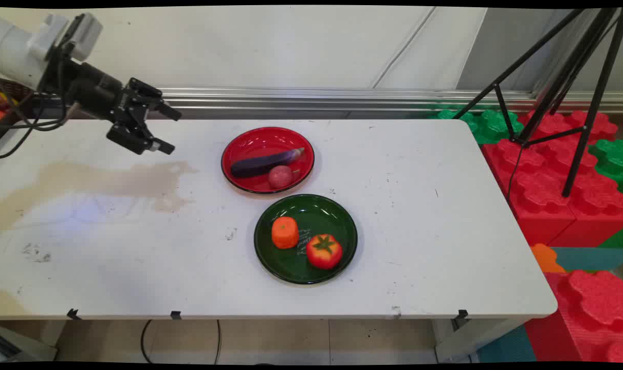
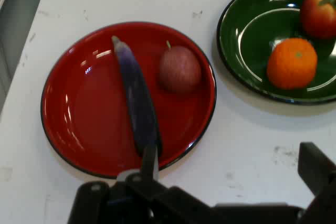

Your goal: Pick up the eggplant from the red plate

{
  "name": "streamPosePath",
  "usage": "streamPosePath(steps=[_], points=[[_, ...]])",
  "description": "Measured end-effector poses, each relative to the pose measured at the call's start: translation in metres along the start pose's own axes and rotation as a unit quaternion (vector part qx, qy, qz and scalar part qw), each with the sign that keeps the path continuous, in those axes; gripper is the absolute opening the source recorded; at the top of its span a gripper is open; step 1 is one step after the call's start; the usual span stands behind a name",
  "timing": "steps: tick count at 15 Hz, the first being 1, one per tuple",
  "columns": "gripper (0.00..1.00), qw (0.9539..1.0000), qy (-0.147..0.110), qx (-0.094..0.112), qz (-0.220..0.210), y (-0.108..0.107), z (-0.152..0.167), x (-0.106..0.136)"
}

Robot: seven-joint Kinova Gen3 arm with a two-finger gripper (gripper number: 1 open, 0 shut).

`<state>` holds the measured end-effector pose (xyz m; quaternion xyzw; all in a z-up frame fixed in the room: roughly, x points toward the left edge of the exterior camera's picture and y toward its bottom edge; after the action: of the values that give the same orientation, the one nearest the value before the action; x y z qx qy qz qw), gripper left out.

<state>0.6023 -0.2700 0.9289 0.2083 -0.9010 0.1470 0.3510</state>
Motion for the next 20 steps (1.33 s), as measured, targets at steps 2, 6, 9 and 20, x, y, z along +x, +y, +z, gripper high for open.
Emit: streamPosePath(steps=[2,6,9,20], points=[[1.0,1.0,-0.001,0.005,0.002,-0.002,0.01,0.006],[1.0,0.9999,-0.002,0.014,0.002,-0.008,0.026,0.016],[1.0,0.9997,-0.005,0.022,0.0,-0.014,0.036,0.021],[1.0,0.9988,-0.032,0.034,-0.016,-0.042,0.088,0.023]])
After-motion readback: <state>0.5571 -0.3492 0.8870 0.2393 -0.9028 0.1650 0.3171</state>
